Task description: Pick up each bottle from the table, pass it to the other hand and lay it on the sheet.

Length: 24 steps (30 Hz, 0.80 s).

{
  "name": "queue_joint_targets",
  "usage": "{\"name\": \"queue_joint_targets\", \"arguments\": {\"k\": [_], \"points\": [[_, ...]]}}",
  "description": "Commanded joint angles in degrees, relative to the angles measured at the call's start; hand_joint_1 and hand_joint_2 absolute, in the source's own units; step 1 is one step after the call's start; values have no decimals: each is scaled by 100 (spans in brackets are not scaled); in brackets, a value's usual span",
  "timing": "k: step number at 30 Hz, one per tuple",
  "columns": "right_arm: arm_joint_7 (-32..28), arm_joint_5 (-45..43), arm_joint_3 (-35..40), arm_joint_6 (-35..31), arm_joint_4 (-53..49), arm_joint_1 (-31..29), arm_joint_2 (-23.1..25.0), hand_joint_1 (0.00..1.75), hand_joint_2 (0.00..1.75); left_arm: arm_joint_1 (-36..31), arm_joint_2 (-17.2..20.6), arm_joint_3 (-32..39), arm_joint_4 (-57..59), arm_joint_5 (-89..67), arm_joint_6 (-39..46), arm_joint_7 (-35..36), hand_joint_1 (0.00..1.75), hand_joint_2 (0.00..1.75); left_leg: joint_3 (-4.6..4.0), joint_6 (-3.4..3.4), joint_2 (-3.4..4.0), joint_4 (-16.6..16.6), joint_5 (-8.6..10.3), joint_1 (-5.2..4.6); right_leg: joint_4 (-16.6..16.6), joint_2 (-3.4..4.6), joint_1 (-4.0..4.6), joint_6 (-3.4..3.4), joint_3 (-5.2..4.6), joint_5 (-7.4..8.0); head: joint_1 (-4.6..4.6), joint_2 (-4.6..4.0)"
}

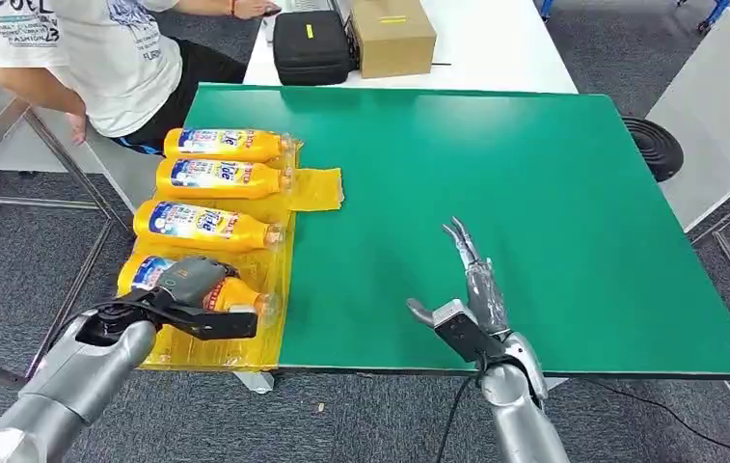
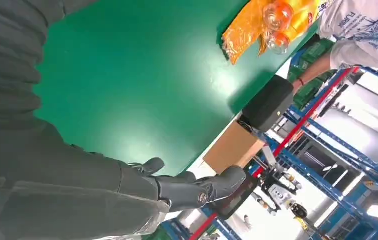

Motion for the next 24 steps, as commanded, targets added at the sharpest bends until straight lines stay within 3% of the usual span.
{"name": "queue_joint_targets", "arguments": {"k": [1,10,11,13,15,16,17,20,21,22,24], "points": [[-44,-30,83,28,534,-290,9,0,175,-631,282,-802,1441,-59,-24,81,155,175,28,-2,15,-4,-9,1,-4,9,4,-13,23,-5,0,0],[-110,-100,184,25,819,-496,-25,0,175,-830,509,-1104,1553,219,-456,-173,141,175,41,-4,25,-5,-10,2,-4,20,5,-15,33,-1,0,0],[-114,-113,198,18,874,-536,-31,0,175,-864,494,-1119,1610,297,-524,-229,131,175,36,-4,21,-5,-8,1,-3,17,4,-13,29,0,0,0],[-138,-141,220,0,955,-589,-45,0,175,-913,529,-1187,1649,420,-653,-340,126,175,46,-5,23,-5,-11,1,-1,17,5,-19,36,-1,0,0],[-165,-177,243,-26,1023,-626,-60,0,175,-940,581,-1288,1641,499,-698,-398,103,175,43,-5,23,-6,-9,1,0,18,4,-17,32,1,0,0],[-165,-177,243,-26,1023,-626,-60,0,175,-940,581,-1288,1641,499,-698,-398,103,175,39,-5,20,-6,-7,0,3,17,3,-14,28,2,0,0],[-166,-184,245,-32,1031,-628,-61,0,175,-950,589,-1316,1647,534,-733,-426,63,175,52,-5,25,-8,-11,1,0,19,5,-19,39,0,0,0],[-174,-192,252,-36,1036,-624,-63,0,175,-967,586,-1326,1670,619,-823,-494,61,175,45,-5,16,-8,-7,-1,2,12,2,-15,34,0,0,0],[-177,-200,257,-43,1043,-626,-65,0,175,-974,580,-1344,1667,673,-837,-533,40,175,57,-6,22,-8,-12,2,0,15,6,-21,45,-3,0,0],[-181,-211,263,-53,1050,-628,-72,0,175,-996,572,-1379,1683,767,-923,-599,38,175,52,-5,20,-7,-10,1,2,14,4,-18,40,-2,0,0],[-190,-238,266,-69,1053,-627,-82,0,175,-1022,569,-1465,1677,928,-937,-631,12,175,41,-4,14,-5,-6,0,4,10,3,-13,31,0,0,0]]}}
